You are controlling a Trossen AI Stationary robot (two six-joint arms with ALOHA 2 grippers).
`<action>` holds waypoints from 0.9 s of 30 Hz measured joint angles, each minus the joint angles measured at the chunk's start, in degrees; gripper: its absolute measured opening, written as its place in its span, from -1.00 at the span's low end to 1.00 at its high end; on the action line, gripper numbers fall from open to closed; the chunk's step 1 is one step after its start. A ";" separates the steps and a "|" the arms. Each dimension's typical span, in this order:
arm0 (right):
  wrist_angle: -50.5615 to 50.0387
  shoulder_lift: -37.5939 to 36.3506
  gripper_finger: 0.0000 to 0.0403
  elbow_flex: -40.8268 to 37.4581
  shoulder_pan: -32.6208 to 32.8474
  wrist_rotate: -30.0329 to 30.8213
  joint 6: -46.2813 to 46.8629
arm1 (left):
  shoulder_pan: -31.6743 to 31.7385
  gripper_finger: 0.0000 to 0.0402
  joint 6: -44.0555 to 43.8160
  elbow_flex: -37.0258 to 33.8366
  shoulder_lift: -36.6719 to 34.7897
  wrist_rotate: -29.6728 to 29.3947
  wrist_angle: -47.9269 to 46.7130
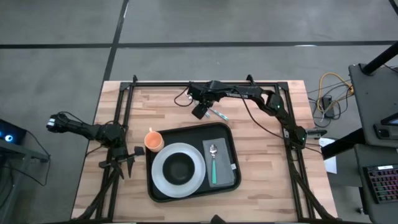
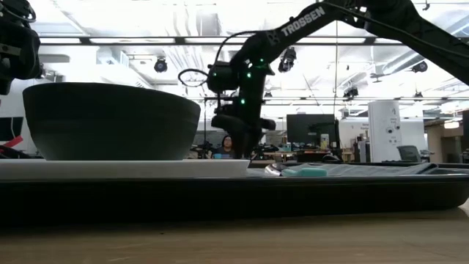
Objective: Set up tray
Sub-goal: Put the blue and white fork on the gray table napkin to the right of the blue spoon
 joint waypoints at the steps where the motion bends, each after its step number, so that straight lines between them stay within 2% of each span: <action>1: 1.07 0.02 -0.27 -0.94 0.09 -0.15 -0.37 | 0.00 -0.51 0.01 0.00 -0.01 0.02 0.00; 6: 5.20 0.04 -0.30 -4.20 0.62 -2.33 -1.80 | 0.00 -0.51 0.02 0.00 -0.02 0.01 0.00; 14: 4.64 0.04 -0.34 -4.11 0.88 -2.80 -3.12 | 0.00 -0.51 0.01 -0.02 0.00 0.01 0.00; 20: 3.38 0.00 -0.36 -3.43 0.84 -6.70 -2.73 | 0.00 -0.51 0.00 -0.02 -0.02 0.00 0.00; 25: 3.28 -0.11 -0.36 -3.02 0.49 -12.25 -2.15 | -0.01 -0.51 0.01 0.00 -0.02 0.02 0.00; 27: 2.59 -0.09 -0.37 -3.04 0.26 -12.53 -1.51 | 0.00 -0.51 0.01 0.00 -0.02 0.02 0.00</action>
